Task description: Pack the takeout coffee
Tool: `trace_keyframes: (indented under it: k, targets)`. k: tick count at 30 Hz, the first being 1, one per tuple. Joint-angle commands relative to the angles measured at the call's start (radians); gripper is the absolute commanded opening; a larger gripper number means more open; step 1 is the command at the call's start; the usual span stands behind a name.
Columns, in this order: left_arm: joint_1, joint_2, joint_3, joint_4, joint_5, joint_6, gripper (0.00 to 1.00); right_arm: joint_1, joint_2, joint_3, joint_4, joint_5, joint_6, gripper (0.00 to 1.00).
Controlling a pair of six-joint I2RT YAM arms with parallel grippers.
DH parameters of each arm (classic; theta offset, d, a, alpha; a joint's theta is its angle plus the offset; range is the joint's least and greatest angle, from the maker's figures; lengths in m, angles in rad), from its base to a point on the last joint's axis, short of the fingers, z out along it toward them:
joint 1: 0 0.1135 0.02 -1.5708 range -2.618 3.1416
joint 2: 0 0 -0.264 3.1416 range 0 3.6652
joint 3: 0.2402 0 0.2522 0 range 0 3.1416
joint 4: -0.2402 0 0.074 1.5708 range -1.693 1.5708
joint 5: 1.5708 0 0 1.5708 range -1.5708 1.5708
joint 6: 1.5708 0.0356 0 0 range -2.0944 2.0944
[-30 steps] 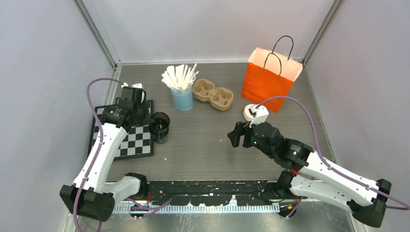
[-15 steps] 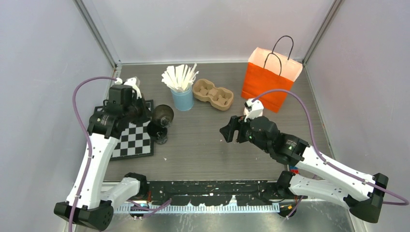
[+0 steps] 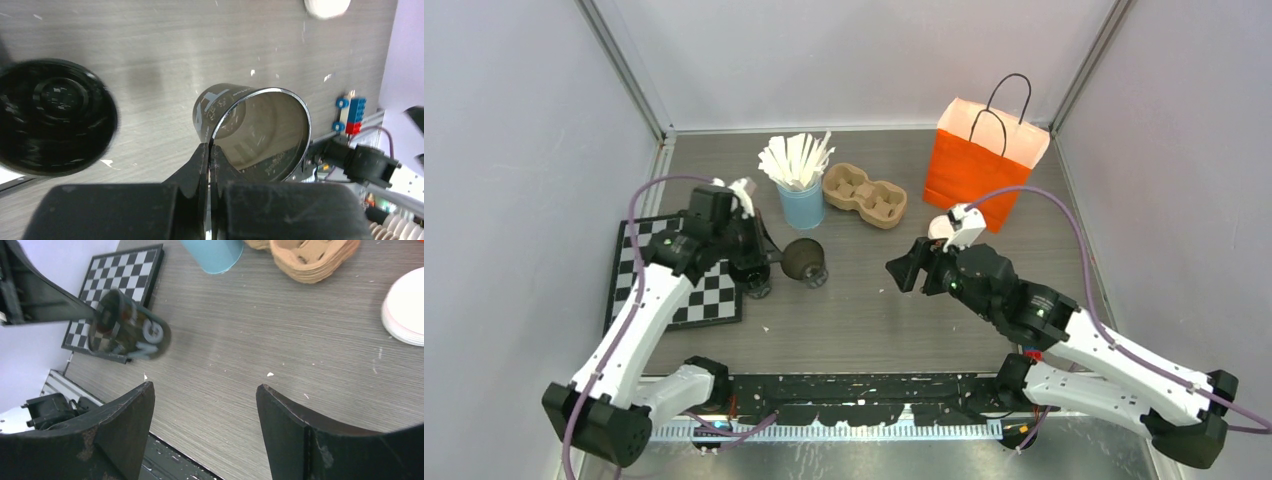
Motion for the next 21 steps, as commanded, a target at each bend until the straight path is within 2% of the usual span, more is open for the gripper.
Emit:
trace_keyframes:
  k: [1,5,10,17,21]
  targets:
    - [-0.163,0.049,-0.063,0.156,-0.042,-0.076,0.00,0.003,-0.096,-0.004,-0.050,0.125,0.025,0.78]
    - [-0.287,0.109,-0.121,0.295,-0.119,-0.131,0.00,0.003,-0.166,-0.011,-0.106,0.202,0.029,0.78]
    - [-0.365,0.230,-0.139,0.402,-0.153,-0.160,0.00,0.001,-0.216,-0.026,-0.139,0.219,0.038,0.78]
    - [-0.456,0.358,-0.132,0.479,-0.181,-0.178,0.00,0.002,-0.198,-0.034,-0.180,0.244,0.048,0.78]
    - [-0.491,0.409,-0.132,0.492,-0.194,-0.184,0.01,0.001,-0.137,-0.058,-0.186,0.344,0.036,0.78]
